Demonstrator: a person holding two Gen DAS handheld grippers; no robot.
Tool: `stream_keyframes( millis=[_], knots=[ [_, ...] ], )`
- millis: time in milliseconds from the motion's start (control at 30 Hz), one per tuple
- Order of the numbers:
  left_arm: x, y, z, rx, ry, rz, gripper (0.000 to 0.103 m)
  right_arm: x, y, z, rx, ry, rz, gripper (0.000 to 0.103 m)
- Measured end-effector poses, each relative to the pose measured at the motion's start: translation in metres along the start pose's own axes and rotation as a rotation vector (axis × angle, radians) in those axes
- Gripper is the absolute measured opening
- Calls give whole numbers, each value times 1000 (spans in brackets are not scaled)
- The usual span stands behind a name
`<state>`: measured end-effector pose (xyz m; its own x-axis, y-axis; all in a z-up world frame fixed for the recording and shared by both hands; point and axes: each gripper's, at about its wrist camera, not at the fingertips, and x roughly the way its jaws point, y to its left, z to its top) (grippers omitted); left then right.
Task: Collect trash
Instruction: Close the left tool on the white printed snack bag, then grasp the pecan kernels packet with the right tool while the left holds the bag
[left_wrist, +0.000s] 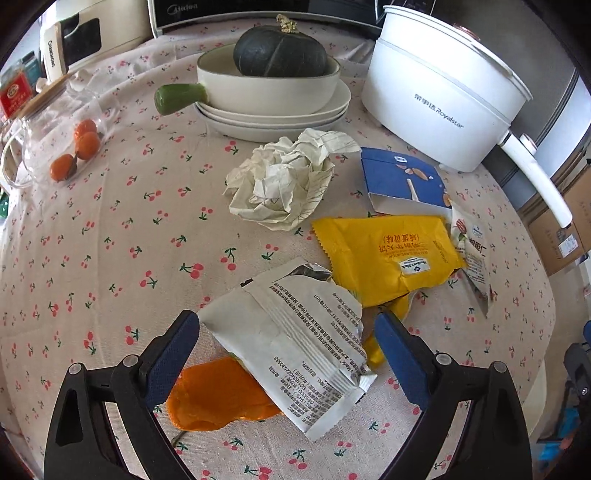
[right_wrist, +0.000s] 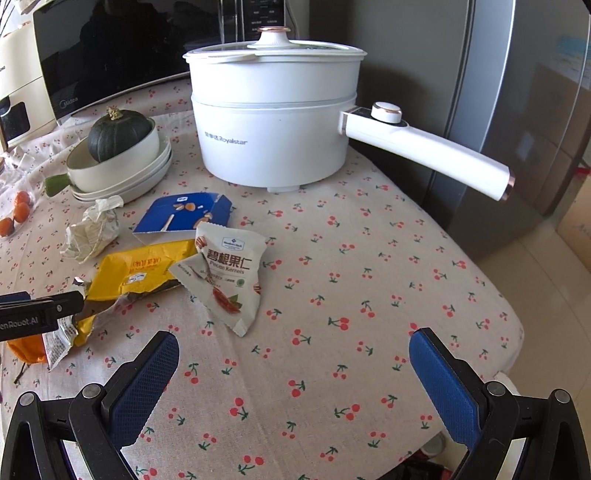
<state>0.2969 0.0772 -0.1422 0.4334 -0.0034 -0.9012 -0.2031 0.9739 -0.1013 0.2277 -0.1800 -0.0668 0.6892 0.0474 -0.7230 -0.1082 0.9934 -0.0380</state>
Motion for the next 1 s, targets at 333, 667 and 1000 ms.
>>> stream_keyframes(
  millis=[333, 667, 1000],
  knots=[
    [-4, 18, -8, -28, -21, -76, 60, 1, 4, -2, -31, 6, -2, 102],
    [-63, 36, -25, 44, -150, -85, 59, 27, -4, 11, 110, 89, 78, 102],
    [-86, 57, -26, 51, -190, -86, 59, 107, 5, 41, 269, 208, 157, 102]
  ],
)
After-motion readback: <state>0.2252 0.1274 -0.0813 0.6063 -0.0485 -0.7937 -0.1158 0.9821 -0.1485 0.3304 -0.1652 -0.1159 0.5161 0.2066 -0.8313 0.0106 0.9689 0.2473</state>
